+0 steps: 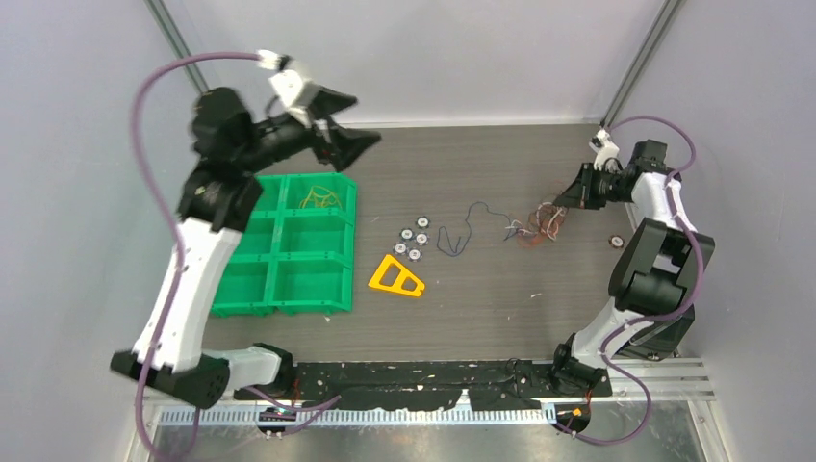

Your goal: Untangle the cables

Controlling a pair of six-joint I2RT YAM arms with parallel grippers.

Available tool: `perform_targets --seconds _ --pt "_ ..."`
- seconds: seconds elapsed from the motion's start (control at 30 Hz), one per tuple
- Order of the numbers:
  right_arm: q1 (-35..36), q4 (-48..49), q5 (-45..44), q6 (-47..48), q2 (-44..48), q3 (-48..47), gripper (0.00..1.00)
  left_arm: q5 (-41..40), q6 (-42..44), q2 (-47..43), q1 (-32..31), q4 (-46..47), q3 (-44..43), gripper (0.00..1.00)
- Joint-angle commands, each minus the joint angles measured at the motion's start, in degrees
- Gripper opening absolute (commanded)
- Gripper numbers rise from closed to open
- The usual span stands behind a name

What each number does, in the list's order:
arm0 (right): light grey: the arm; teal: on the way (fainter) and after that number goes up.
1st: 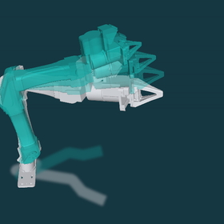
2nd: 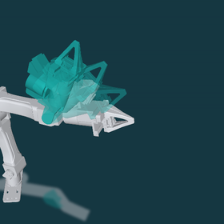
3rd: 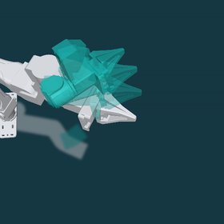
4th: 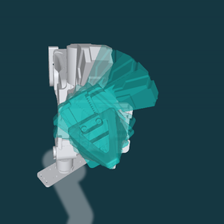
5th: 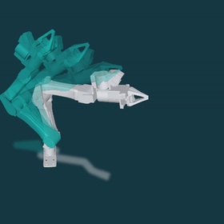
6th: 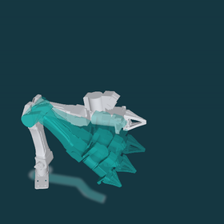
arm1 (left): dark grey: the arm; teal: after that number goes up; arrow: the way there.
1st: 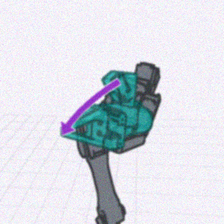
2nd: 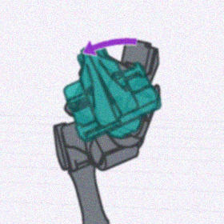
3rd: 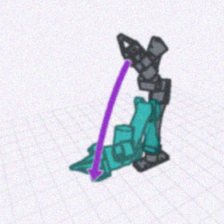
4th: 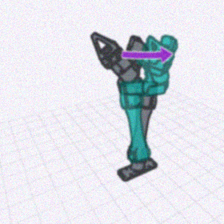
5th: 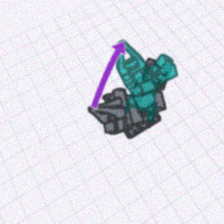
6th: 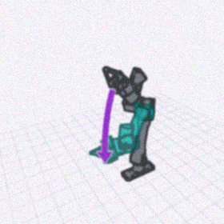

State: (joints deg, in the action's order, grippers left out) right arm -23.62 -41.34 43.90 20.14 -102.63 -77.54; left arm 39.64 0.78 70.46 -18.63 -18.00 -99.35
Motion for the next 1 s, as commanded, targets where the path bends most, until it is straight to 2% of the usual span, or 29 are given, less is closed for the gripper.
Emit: perform_targets --seconds 0.0,0.13,0.3,0.4,0.53,0.73,0.83,0.97 --pt "4.3 -1.9 18.8 -1.0 11.2 0.4 0.05 8.2 2.0 6.2 -4.0 -2.3 7.0 0.80" --pt "9.7 -3.0 22.8 -2.4 16.3 -0.4 0.05 11.7 6.9 12.8 -9.0 -1.5 7.5 0.86" --pt "15.2 1.1 24.8 -10.7 22.7 -1.7 0.06 14.6 10.1 17.1 -13.5 2.4 8.7 0.84" --pt "16.1 12.0 22.7 -19.5 27.0 0.7 0.05 15.7 7.6 16.9 -16.0 9.1 11.9 0.78" --pt "18.0 18.9 20.4 -27.6 29.3 2.7 0.06 13.8 4.7 17.8 -19.2 11.7 13.4 0.72" --pt "20.6 27.3 19.9 -37.2 30.7 5.5 0.05 7.2 -0.1 21.7 -21.9 15.8 13.9 0.75" --pt "21.8 30.5 19.7 -39.8 31.0 5.4 0.06 5.1 -4.8 24.1 -22.0 19.8 13.3 0.70" --pt "22.2 32.1 19.8 -42.0 30.9 5.3 0.05 3.8 -5.5 26.8 -23.1 19.1 11.3 0.54"
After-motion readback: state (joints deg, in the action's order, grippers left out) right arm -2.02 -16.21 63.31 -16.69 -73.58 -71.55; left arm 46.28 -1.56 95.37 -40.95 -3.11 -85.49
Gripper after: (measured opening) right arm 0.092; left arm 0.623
